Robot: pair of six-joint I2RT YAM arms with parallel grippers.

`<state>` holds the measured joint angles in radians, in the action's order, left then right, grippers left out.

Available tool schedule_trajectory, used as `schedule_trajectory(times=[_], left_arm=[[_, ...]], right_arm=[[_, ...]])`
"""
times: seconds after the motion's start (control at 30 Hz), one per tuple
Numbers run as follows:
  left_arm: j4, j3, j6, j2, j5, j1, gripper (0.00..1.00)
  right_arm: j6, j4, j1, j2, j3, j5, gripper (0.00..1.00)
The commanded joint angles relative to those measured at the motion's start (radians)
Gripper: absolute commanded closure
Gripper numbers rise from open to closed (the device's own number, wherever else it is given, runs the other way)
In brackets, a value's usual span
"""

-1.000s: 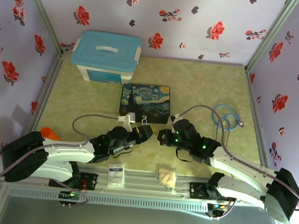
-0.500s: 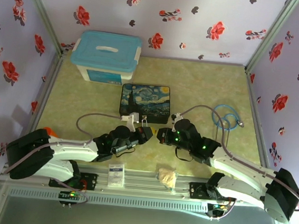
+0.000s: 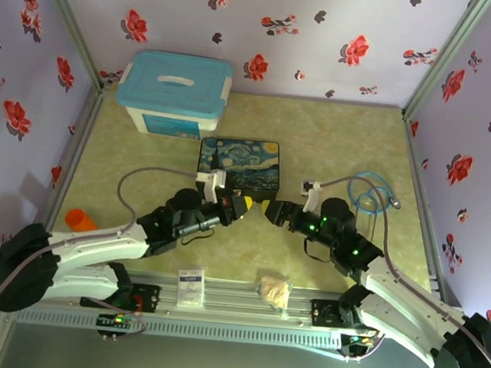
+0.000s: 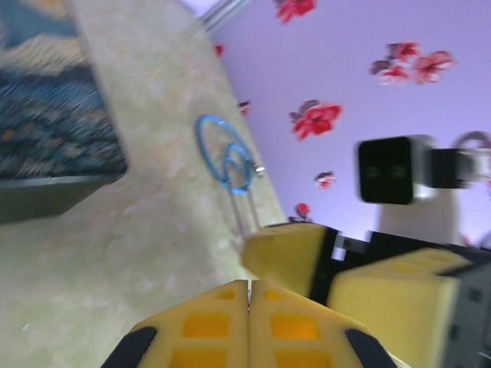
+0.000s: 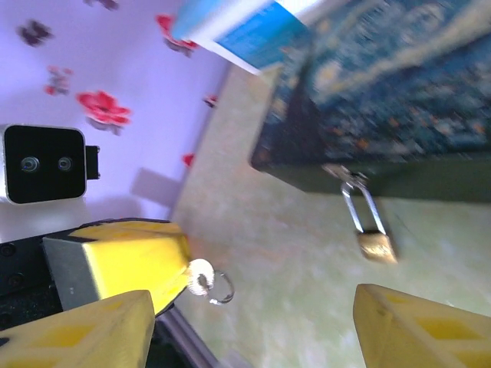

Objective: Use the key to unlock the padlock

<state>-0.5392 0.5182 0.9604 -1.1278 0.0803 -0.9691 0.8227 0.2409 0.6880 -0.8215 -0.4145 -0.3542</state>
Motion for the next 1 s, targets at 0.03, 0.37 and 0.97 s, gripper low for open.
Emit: schedule_trajectory(times=[0.03,0.37,0.97], left_arm=[[0.132,0.096,-0.175,0.085,0.240,0.059,1.00],[0.181,0.172,-0.257,0.123,0.319,0.067,1.00],[0.132,0.191,-0.223,0.114,0.325,0.068,1.00]], right_arm=[[0.013,0.318,-0.028,-0.034,0.010,-0.241,0.29],[0.142,0.726,-0.028,-0.109,0.038,-0.329,0.43],[0.140,0.757,-0.002,-0.147,0.055,-0.368,0.58]])
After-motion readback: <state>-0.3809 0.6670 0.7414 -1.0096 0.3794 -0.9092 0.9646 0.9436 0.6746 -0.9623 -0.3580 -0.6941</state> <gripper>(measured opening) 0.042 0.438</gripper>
